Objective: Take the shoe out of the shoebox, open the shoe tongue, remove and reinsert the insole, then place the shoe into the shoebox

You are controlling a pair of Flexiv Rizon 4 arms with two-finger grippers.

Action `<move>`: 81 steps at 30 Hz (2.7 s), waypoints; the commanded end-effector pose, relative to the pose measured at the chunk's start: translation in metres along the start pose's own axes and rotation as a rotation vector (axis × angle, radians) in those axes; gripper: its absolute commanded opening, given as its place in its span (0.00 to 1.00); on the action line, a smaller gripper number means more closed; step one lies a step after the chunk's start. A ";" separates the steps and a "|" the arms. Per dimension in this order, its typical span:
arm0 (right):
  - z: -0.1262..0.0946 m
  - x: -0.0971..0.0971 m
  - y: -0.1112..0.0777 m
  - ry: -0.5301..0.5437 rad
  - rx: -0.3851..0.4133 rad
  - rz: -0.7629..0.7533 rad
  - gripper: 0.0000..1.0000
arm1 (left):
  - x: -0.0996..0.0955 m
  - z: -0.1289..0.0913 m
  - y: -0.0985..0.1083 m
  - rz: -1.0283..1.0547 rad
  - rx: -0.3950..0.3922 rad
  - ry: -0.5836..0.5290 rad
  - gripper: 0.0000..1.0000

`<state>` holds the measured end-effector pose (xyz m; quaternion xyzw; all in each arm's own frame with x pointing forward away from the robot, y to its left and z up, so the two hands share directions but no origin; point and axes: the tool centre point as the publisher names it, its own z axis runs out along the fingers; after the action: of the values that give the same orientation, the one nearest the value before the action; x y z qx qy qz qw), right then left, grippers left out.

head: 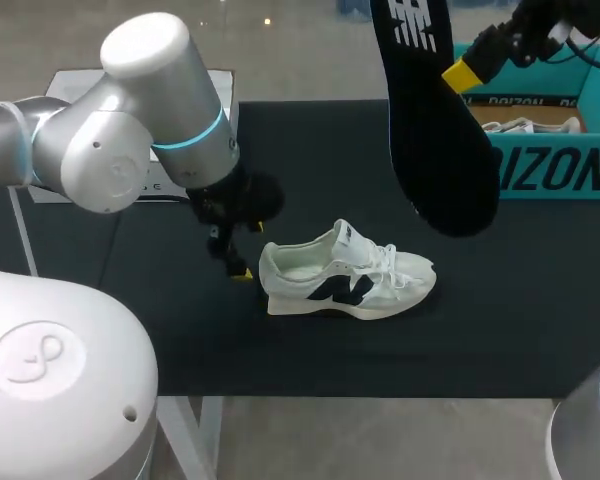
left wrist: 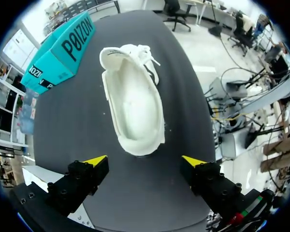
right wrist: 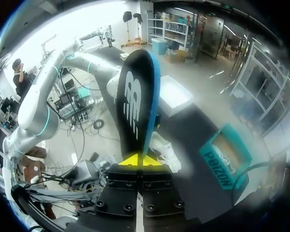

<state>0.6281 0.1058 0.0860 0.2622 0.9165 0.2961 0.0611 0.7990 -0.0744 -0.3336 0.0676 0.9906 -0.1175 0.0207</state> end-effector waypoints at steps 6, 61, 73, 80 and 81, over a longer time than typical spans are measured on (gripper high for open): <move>-0.004 0.009 0.008 -0.011 0.011 0.006 0.00 | 0.001 -0.001 0.000 0.000 -0.003 -0.003 1.00; -0.004 0.009 0.008 -0.011 0.011 0.006 0.00 | -0.061 0.084 -0.075 0.052 0.003 0.004 0.00; -0.004 0.009 0.008 -0.011 0.011 0.006 0.00 | -0.059 0.078 -0.075 0.102 0.028 0.030 0.00; -0.004 0.009 0.008 -0.011 0.011 0.006 0.00 | -0.068 0.050 -0.083 0.169 0.047 0.111 0.00; -0.004 0.009 0.008 -0.011 0.011 0.006 0.00 | -0.070 0.044 -0.084 0.179 0.040 0.114 0.00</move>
<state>0.6221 0.1128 0.0932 0.2657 0.9166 0.2918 0.0647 0.8508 -0.1762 -0.3734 0.1571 0.9774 -0.1411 -0.0132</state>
